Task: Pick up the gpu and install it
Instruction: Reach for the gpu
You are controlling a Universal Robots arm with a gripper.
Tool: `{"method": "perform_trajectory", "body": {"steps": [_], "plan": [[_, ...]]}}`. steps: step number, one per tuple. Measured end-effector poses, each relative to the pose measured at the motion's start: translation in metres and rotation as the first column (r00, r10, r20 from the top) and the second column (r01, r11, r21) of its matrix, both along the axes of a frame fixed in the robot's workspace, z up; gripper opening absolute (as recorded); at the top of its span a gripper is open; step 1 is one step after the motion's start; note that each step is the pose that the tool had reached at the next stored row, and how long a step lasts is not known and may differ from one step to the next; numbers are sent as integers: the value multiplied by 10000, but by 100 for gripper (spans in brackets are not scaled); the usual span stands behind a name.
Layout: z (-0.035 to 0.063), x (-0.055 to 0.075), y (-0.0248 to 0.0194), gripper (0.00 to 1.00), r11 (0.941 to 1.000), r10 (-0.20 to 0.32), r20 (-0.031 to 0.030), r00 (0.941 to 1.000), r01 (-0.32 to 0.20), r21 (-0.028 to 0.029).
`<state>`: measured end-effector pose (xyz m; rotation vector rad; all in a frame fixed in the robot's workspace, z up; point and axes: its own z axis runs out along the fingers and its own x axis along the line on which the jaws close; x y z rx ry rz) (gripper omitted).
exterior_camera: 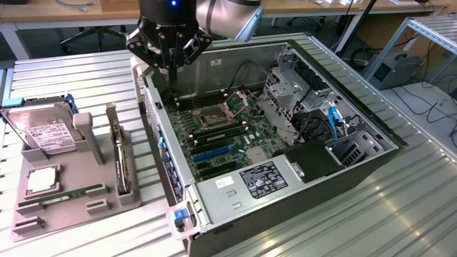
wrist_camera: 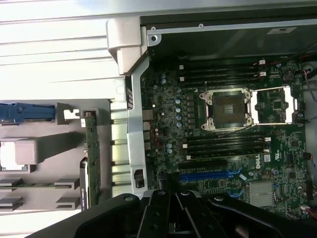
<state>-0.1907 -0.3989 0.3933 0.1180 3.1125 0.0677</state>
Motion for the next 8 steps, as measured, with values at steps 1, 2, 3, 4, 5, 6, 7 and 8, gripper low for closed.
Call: {"method": "perform_trajectory", "body": {"steps": [1,2,3,4,5,6,7,8], "plan": [[0,-4,0,11,10000,0,0,10000,0,0],[0,-8,0,11,10000,0,-1,10000,0,-1],[0,-13,0,11,10000,0,0,10000,0,0],[0,-17,0,11,10000,0,0,10000,0,0],[0,-22,0,11,10000,0,0,10000,0,0],[0,-27,0,11,10000,0,0,10000,0,0],[0,-32,0,11,10000,0,0,10000,0,0],[0,-37,0,11,10000,0,0,10000,0,0]]}}
